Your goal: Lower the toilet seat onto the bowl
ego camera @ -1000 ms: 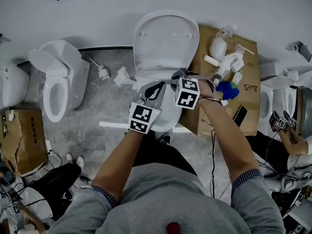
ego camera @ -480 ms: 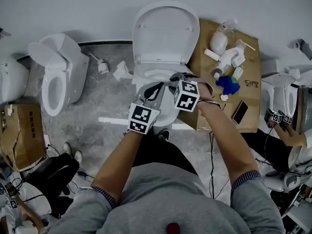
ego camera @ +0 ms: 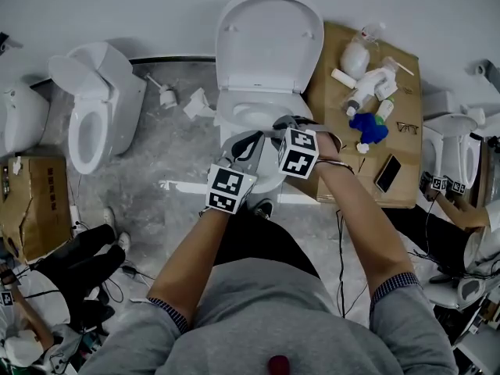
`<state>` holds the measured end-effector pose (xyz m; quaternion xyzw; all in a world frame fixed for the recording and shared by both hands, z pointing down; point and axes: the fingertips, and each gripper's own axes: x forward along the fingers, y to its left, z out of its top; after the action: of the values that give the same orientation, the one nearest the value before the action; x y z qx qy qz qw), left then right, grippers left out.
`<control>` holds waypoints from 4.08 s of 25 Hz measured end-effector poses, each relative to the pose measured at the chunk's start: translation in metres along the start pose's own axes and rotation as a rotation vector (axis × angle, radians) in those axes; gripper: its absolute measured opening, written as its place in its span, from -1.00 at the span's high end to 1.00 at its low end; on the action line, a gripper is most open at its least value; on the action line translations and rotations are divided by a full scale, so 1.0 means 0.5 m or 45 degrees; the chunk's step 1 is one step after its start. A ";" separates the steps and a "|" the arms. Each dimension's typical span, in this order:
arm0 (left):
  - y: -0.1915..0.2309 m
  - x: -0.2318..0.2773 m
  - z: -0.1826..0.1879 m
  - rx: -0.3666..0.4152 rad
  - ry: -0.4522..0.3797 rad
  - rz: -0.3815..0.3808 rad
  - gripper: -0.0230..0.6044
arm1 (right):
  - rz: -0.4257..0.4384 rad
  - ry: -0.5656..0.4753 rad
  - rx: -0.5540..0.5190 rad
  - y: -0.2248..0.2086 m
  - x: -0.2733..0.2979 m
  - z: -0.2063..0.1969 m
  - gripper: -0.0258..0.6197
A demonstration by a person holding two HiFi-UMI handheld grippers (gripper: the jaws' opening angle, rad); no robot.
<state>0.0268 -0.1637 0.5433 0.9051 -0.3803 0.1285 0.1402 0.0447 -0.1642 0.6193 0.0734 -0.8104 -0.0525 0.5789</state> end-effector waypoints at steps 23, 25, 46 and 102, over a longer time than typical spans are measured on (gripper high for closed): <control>-0.036 -0.058 -0.141 -0.080 0.035 0.035 0.91 | -0.008 0.050 0.055 0.168 0.089 -0.025 0.46; -0.040 -0.058 -0.156 -0.092 0.042 0.031 0.91 | -0.002 0.055 0.061 0.185 0.100 -0.030 0.45; -0.049 -0.060 -0.320 -0.196 0.149 0.010 0.91 | 0.155 0.013 0.235 0.334 0.216 -0.067 0.43; -0.046 -0.003 -0.753 -0.410 0.563 0.027 0.91 | 0.342 -0.060 1.197 0.473 0.567 -0.216 0.80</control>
<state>-0.0050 -0.0147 0.8884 0.8170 -0.3656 0.2622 0.3607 0.0429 0.0177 0.9584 0.2203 -0.7614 0.3925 0.4665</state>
